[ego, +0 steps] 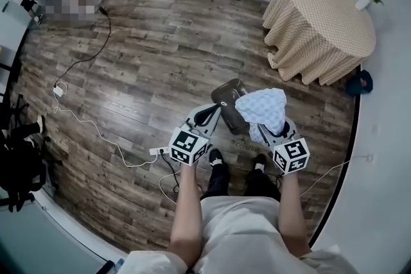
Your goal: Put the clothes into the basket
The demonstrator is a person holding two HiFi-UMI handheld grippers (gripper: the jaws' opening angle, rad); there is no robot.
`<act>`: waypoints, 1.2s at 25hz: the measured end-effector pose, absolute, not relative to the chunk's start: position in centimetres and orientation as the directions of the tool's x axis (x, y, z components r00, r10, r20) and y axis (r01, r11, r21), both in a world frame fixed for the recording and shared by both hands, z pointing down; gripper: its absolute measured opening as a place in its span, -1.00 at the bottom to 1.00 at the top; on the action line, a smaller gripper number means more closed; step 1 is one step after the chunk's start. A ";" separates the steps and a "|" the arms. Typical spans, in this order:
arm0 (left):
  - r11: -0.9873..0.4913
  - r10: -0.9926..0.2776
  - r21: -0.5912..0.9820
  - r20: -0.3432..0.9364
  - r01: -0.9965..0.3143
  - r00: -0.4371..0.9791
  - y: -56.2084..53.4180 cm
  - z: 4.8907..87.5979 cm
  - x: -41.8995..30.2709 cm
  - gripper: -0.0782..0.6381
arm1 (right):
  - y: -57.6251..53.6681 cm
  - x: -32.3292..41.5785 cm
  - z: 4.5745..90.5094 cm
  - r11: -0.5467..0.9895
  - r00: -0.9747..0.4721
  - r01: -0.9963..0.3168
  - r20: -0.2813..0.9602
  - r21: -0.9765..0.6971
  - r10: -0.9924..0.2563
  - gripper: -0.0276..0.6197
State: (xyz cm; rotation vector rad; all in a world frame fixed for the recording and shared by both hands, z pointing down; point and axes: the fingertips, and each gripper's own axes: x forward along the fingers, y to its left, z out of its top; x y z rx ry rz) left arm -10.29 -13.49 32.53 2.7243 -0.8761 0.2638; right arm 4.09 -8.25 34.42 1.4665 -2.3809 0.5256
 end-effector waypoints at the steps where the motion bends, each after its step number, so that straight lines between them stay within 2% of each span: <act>1: -0.788 -0.534 0.196 0.252 -0.583 0.807 -13.5 32.8 -9.9 -0.75 | -8.5 3.9 34.6 0.417 -0.440 -0.896 0.433 -0.153 -0.786 -0.23; 6: -0.834 -0.512 0.095 0.237 -0.544 0.826 -13.5 33.2 -7.9 -0.75 | -10.3 3.4 36.7 0.531 -0.502 -0.843 0.482 -0.089 -0.718 -0.23; 11: -0.845 -0.477 0.113 0.283 -0.523 0.832 -13.3 36.4 -6.8 -0.75 | -11.5 4.0 39.9 0.603 -0.518 -0.797 0.555 -0.036 -0.651 -0.23; 18: -0.848 -0.439 0.154 0.330 -0.506 0.836 -13.0 41.8 -6.3 -0.75 | -11.9 5.6 44.7 0.495 -0.489 -0.856 0.545 -0.149 -0.681 -0.23; 23: -0.867 -0.376 0.172 0.390 -0.467 0.841 -10.7 48.2 -6.5 -0.75 | -10.2 4.6 51.6 0.501 -0.508 -0.845 0.578 -0.188 -0.639 -0.23; 30: -0.869 -0.351 0.190 0.414 -0.457 0.840 -10.5 58.4 -6.4 -0.75 | -12.9 5.4 63.1 0.500 -0.488 -0.850 0.600 -0.165 -0.633 -0.23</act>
